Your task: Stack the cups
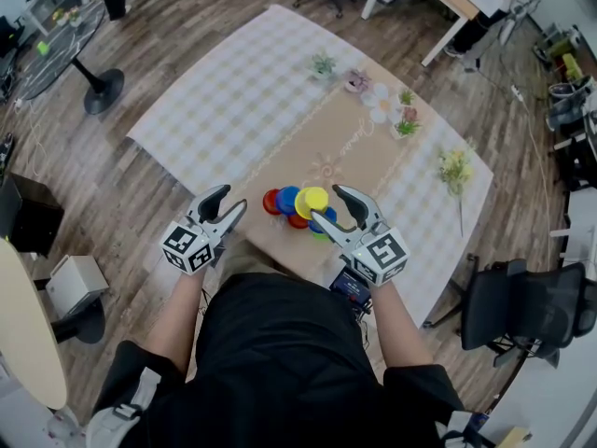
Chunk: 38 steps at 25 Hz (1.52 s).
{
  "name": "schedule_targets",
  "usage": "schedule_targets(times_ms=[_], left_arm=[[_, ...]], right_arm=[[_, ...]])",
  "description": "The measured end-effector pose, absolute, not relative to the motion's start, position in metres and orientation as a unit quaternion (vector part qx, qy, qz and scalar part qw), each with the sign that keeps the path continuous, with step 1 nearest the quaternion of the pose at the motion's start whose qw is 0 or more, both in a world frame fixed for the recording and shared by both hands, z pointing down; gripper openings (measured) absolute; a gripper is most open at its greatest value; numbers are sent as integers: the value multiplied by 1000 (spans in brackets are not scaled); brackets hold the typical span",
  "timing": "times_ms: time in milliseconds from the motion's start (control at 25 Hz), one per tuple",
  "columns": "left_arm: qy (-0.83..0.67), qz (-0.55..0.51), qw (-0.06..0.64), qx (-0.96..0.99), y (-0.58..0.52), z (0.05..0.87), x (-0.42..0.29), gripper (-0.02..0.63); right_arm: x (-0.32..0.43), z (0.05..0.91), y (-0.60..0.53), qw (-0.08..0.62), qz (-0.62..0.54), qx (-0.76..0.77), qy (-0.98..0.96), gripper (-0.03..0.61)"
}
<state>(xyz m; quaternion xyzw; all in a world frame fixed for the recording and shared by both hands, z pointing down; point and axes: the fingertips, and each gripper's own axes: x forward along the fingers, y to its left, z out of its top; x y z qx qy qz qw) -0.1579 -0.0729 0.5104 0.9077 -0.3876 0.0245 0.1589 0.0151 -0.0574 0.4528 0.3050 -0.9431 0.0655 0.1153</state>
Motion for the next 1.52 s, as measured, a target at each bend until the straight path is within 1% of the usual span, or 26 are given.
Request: schedule_targets(times_ms=[160, 280, 320, 400, 520, 560, 640, 680, 800, 960, 1240, 1400, 1520], left_arm=[[-383, 16, 149, 912, -72, 500, -160, 210], [-376, 0, 136, 917, -69, 484, -159, 192], [-373, -5, 128, 919, -67, 477, -158, 187], [-365, -13, 105, 925, -64, 460, -156, 163], [-355, -21, 67, 932, -58, 435, -150, 88], [-354, -23, 58, 933, -56, 427, -147, 62], [-348, -30, 45, 936, -53, 413, -144, 21], [-344, -33, 39, 937, -52, 407, -143, 10], [-336, -35, 30, 941, -51, 397, -143, 5], [-329, -33, 35, 943, -49, 400, -146, 5], [-302, -21, 41, 952, -31, 409, -167, 5], [-289, -7, 22, 957, -7, 412, -191, 6], [-282, -2, 20, 959, 18, 417, -207, 6]], right_arm=[[44, 415, -66, 16, 66, 349, -935, 283], [76, 390, -66, -33, 42, 394, -918, 247], [88, 384, -64, -42, 30, 412, -910, 225], [107, 379, -59, -49, 11, 446, -894, 138], [131, 384, -46, -48, 3, 496, -867, 65], [139, 386, -40, -47, 2, 514, -856, 14], [153, 394, -28, -47, 7, 547, -836, 11], [157, 398, -22, -47, 11, 560, -827, 11], [161, 413, -2, -37, 18, 588, -808, 11], [155, 431, 26, -16, 27, 615, -788, 11], [107, 435, 62, 8, 31, 643, -765, 11], [65, 429, 85, 8, 27, 656, -754, 11], [33, 437, 113, 23, 32, 658, -752, 9]])
